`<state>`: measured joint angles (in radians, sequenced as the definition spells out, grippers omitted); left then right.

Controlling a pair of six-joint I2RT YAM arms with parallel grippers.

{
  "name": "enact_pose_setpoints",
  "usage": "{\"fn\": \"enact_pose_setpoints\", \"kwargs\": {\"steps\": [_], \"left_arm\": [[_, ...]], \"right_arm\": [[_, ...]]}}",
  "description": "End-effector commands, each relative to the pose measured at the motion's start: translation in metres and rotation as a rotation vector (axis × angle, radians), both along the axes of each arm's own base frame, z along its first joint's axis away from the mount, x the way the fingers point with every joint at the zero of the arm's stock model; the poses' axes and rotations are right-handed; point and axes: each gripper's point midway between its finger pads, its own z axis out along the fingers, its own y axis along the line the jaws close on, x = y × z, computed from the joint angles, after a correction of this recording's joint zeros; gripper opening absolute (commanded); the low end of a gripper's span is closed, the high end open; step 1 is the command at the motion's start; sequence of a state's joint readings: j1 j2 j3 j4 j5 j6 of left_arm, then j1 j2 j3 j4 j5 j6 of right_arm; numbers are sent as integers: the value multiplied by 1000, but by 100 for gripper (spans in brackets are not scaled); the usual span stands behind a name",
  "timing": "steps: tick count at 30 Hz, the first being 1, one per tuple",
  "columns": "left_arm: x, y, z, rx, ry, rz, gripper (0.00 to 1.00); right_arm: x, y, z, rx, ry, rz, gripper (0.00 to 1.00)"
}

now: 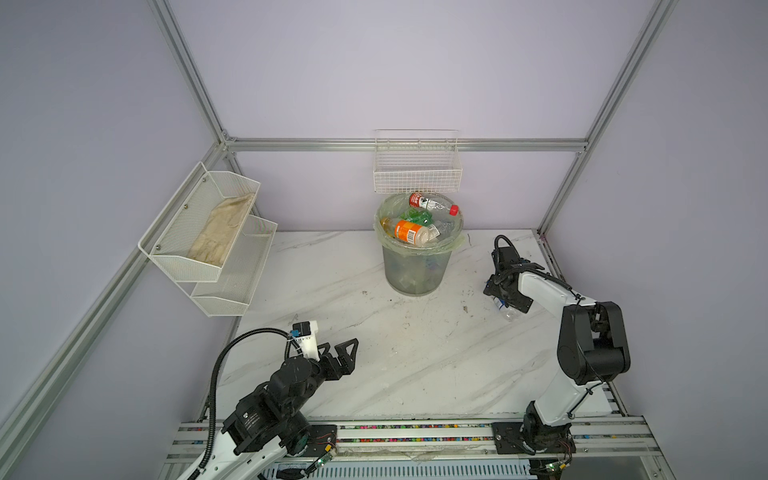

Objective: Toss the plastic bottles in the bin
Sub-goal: 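Withdraw the right gripper from the bin toward the blue-capped bottle, then lower and close the right gripper on the blue-capped bottle's body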

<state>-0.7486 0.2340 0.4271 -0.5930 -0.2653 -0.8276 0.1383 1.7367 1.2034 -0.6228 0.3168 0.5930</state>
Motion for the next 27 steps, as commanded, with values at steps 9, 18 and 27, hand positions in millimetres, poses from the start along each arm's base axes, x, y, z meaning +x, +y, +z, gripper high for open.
{"fn": "enact_pose_setpoints", "kwargs": {"steps": [9,18,27], "left_arm": [[1,-1,3,-15,-19,1,100],[1,-1,3,-12,-20,1,100],[2,-1,5,-9,-25,1,100]], "right_arm": [[-7,6,-12,41,20,20,97],[-3,11,-19,66,22,35,97],[6,9,-27,92,26,28,95]]}}
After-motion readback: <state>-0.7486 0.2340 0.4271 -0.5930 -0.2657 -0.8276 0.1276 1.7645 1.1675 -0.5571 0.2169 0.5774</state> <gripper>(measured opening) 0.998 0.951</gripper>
